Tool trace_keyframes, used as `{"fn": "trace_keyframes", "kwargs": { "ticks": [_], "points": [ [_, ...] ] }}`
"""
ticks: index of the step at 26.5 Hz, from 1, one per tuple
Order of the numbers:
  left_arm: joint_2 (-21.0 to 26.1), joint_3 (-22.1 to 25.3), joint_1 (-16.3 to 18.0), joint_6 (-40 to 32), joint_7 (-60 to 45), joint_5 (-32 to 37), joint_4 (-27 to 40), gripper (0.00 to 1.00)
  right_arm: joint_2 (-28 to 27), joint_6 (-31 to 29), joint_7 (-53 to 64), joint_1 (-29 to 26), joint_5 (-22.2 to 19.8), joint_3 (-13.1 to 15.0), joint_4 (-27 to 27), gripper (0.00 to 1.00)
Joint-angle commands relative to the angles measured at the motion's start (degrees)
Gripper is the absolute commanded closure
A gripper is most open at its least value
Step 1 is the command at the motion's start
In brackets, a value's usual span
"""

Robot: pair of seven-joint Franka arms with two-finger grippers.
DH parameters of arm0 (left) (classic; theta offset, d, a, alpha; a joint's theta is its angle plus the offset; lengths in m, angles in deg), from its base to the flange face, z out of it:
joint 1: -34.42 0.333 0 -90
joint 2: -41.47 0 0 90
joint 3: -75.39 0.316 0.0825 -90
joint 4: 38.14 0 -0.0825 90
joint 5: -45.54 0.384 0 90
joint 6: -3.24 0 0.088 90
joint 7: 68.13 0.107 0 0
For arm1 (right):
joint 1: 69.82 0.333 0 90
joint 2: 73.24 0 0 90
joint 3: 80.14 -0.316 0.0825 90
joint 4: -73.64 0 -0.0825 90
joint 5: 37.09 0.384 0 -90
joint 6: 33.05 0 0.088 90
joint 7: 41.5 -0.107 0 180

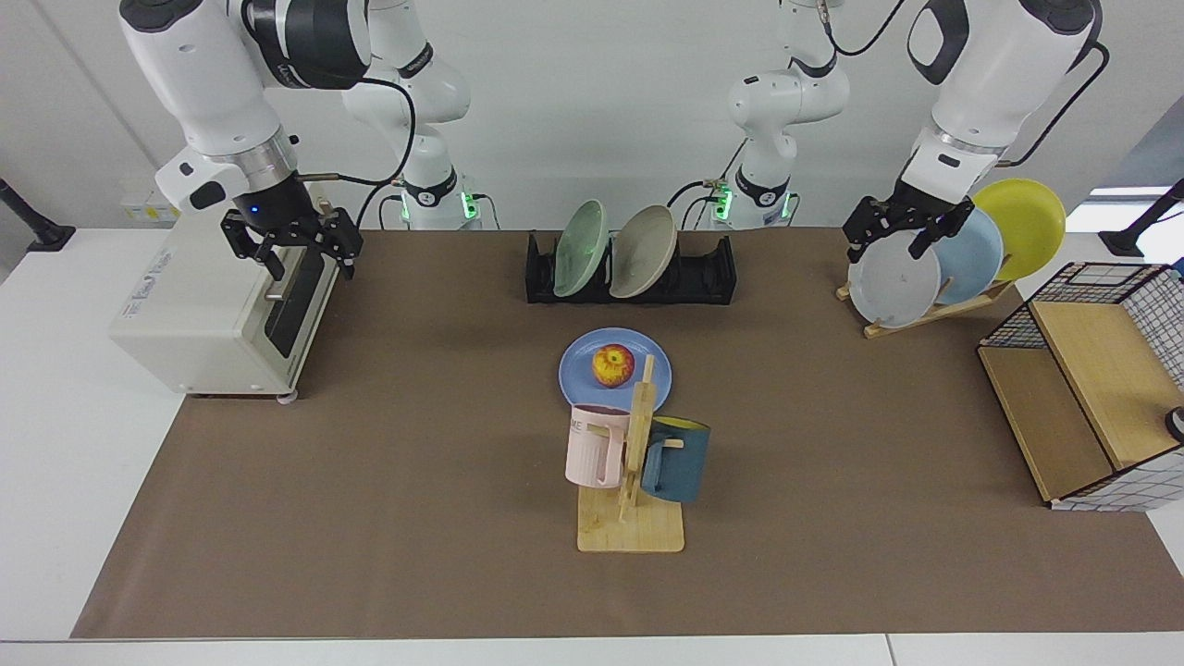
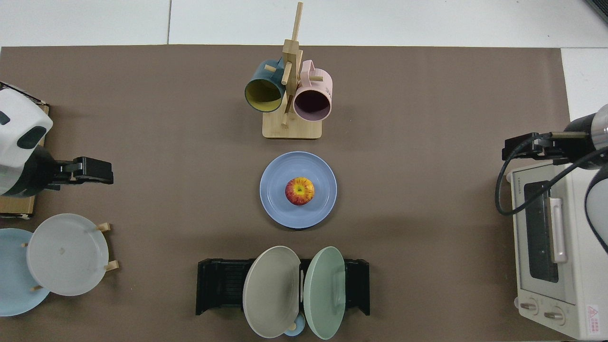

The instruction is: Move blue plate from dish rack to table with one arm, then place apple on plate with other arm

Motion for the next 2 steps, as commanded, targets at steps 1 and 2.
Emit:
{"fn": "trace_keyframes", "kwargs": {
  "ticks": [1, 2],
  "points": [
    [-0.66, 0.37, -0.7, 0.07, -0.18, 0.96, 0.92, 0.0, 0.47, 0.67, -2.57, -0.6, 0.61, -0.31, 0.5, 0.0],
    [-0.66, 0.37, -0.7, 0.07, -0.18, 0.96, 0.92, 0.0, 0.47, 0.59, -2.48, -0.6, 0.61, -0.31, 0.5, 0.0]
  ]
}}
